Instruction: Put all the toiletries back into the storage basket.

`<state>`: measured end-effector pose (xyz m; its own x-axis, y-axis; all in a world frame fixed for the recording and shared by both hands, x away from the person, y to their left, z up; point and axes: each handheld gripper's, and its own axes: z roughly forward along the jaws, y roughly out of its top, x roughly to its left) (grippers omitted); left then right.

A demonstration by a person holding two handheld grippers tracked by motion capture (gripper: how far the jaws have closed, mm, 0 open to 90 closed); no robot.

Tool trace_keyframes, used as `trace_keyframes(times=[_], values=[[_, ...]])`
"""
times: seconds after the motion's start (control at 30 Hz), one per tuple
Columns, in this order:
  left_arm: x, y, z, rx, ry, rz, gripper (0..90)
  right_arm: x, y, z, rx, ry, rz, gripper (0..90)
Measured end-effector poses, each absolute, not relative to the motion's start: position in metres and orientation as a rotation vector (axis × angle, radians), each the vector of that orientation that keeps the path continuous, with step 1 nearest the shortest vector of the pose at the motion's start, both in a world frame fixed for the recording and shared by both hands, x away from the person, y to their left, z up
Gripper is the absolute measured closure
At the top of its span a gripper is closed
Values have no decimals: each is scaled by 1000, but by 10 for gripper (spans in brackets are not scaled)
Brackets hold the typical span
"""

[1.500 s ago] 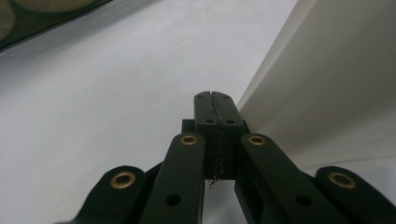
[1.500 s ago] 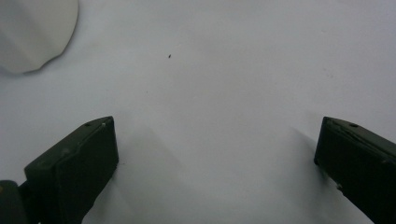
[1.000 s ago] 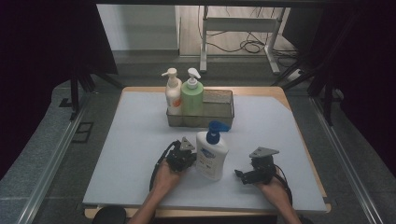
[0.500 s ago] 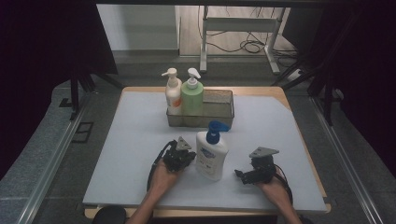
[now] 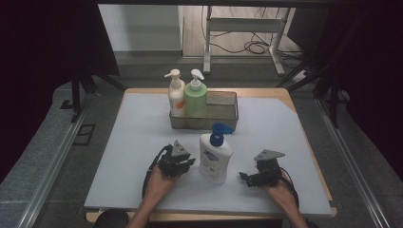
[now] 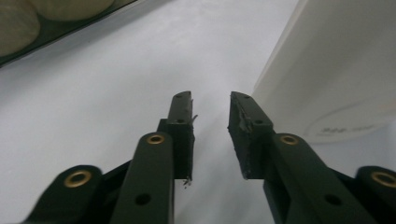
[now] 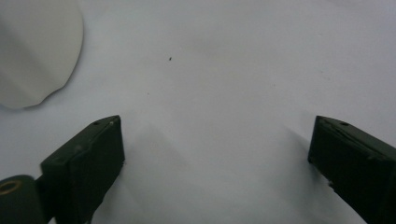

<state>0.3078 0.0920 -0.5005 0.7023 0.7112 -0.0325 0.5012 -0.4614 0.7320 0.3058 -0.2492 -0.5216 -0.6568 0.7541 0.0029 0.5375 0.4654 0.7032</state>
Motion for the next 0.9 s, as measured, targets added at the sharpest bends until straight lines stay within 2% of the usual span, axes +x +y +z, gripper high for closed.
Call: trace_keyframes(times=[0.1, 0.33, 0.9], values=[[305, 96, -501, 2163, 931, 361, 617, 304, -249, -520, 1080, 2408, 997, 99], [297, 106, -502, 2174, 954, 388, 476, 300, -247, -514, 1048, 2408, 1024, 96], [278, 124, -513, 2167, 1062, 407, 143, 288, -233, -495, 924, 2441, 1084, 14]])
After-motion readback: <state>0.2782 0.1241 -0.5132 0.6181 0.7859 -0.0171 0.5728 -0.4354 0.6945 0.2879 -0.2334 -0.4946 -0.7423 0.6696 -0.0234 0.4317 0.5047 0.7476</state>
